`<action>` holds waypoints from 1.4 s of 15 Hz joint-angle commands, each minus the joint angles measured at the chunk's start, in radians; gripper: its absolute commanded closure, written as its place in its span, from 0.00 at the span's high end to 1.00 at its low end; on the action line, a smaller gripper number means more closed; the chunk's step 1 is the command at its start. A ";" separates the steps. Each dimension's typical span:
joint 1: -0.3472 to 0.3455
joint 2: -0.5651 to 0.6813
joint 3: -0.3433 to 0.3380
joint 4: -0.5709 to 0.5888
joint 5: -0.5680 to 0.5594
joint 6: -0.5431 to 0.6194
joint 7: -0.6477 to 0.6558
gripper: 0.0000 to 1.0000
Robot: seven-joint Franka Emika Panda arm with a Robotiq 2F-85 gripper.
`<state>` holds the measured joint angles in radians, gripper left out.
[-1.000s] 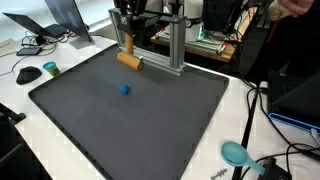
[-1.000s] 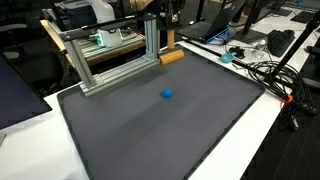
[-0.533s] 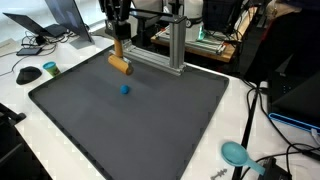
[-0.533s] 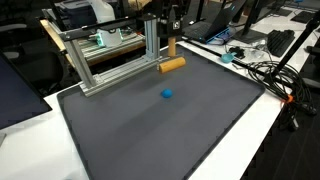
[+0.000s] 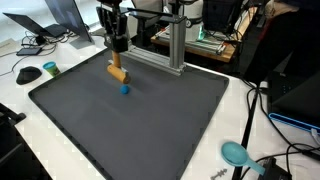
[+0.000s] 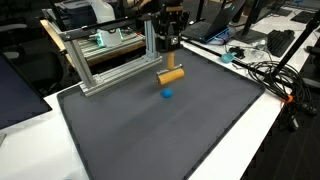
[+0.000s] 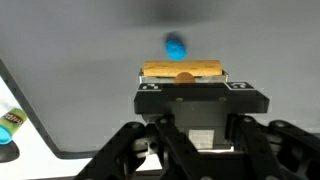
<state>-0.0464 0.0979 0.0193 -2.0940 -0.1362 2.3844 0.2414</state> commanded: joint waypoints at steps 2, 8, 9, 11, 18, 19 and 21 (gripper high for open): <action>0.013 0.055 -0.028 0.006 0.024 0.039 -0.012 0.22; 0.015 0.092 -0.037 0.008 0.031 0.041 -0.013 0.22; 0.016 0.095 -0.038 0.007 0.029 0.043 -0.011 0.22; 0.016 0.103 -0.039 0.008 0.032 0.046 -0.011 0.22; 0.019 0.120 -0.038 0.010 0.033 0.061 -0.014 0.22; 0.020 0.124 -0.038 0.011 0.033 0.060 -0.014 0.22; 0.022 0.129 -0.039 0.011 0.026 0.062 -0.012 0.22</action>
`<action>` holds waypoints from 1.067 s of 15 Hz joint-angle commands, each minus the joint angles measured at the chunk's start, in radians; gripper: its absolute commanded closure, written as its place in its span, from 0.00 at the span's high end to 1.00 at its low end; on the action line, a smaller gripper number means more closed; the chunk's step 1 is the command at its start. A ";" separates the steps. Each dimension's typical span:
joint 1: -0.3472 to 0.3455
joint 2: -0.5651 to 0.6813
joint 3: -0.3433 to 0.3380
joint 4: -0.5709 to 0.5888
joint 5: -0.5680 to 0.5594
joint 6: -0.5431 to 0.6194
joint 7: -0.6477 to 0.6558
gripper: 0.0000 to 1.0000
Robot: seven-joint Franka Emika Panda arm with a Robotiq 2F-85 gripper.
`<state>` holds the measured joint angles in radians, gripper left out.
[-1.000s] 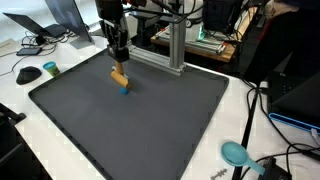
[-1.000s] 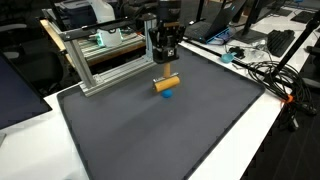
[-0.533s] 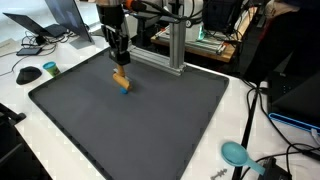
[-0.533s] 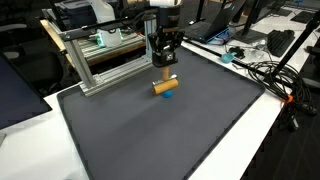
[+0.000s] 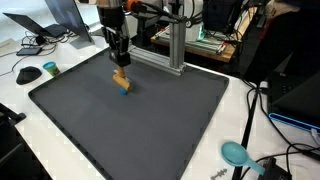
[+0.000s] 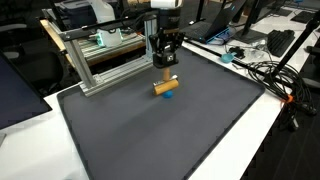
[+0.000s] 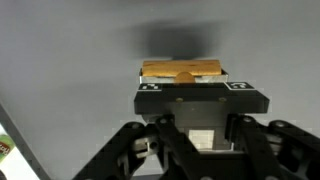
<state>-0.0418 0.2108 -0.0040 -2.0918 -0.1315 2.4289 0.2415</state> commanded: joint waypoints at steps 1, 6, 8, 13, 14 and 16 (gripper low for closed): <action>0.018 0.019 -0.015 0.008 0.021 0.017 -0.013 0.22; 0.018 0.032 -0.013 0.017 0.031 0.045 -0.023 0.22; 0.018 0.036 -0.013 0.019 0.029 0.048 -0.025 0.22; 0.016 0.047 -0.013 0.024 0.035 0.043 -0.029 0.22; 0.016 0.048 -0.013 0.025 0.035 0.046 -0.030 0.22; 0.016 0.054 -0.012 0.029 0.040 0.042 -0.030 0.22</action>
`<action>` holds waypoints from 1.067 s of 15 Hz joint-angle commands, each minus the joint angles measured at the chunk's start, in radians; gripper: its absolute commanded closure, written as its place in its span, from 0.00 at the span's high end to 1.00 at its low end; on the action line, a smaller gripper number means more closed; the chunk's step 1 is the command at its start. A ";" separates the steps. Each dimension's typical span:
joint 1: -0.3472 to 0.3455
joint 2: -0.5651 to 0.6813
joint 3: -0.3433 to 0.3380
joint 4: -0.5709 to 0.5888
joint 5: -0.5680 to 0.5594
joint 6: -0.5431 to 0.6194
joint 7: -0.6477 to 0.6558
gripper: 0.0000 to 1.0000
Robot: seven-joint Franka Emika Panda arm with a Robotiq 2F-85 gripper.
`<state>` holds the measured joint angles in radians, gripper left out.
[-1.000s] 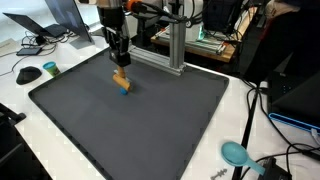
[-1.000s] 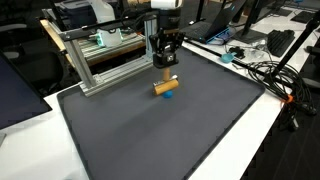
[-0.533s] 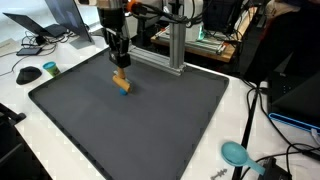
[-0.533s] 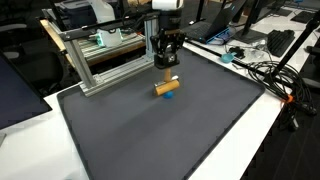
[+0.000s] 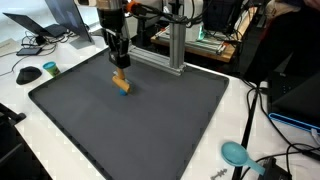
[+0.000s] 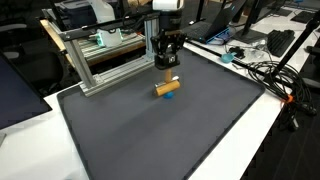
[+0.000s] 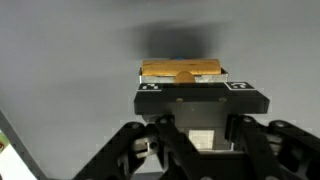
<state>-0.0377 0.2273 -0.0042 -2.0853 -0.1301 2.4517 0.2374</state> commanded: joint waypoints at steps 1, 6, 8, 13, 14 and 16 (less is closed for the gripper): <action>0.012 0.042 -0.013 0.023 0.038 0.024 -0.025 0.22; 0.009 0.059 -0.014 0.031 0.049 0.021 -0.026 0.22; 0.007 0.064 -0.013 0.035 0.063 0.022 -0.035 0.22; 0.008 0.083 -0.017 0.046 0.075 0.029 -0.041 0.22; 0.009 0.086 -0.018 0.047 0.074 0.027 -0.040 0.22; 0.010 0.092 -0.020 0.048 0.069 0.023 -0.038 0.22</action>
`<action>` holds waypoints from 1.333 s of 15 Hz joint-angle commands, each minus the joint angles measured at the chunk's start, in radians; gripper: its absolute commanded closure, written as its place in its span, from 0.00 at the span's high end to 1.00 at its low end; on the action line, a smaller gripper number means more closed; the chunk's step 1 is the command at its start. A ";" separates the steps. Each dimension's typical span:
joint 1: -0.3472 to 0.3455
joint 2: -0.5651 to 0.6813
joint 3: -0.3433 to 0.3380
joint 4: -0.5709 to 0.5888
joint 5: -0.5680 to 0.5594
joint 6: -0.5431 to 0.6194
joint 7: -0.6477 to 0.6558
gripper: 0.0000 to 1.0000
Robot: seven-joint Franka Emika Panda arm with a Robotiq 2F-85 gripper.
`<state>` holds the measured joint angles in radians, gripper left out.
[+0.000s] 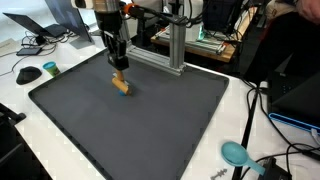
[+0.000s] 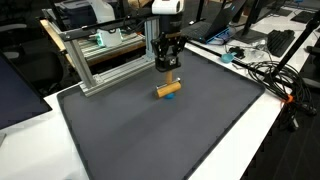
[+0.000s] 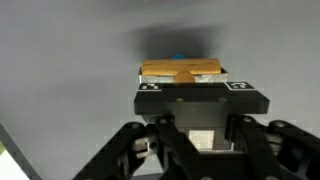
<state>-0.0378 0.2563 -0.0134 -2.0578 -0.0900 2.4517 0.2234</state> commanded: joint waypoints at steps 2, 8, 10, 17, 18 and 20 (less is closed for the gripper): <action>0.013 0.067 -0.014 0.021 0.019 0.019 -0.018 0.22; 0.017 0.076 -0.018 0.015 0.004 0.028 -0.009 0.22; 0.018 0.081 -0.019 0.015 0.002 0.030 -0.008 0.22; 0.026 0.095 -0.018 0.019 -0.010 0.039 -0.005 0.22; 0.026 0.096 -0.017 0.019 -0.009 0.037 -0.007 0.22; 0.027 0.099 -0.016 0.020 -0.009 0.040 -0.008 0.22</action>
<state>-0.0318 0.2731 -0.0144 -2.0506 -0.0988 2.4518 0.2234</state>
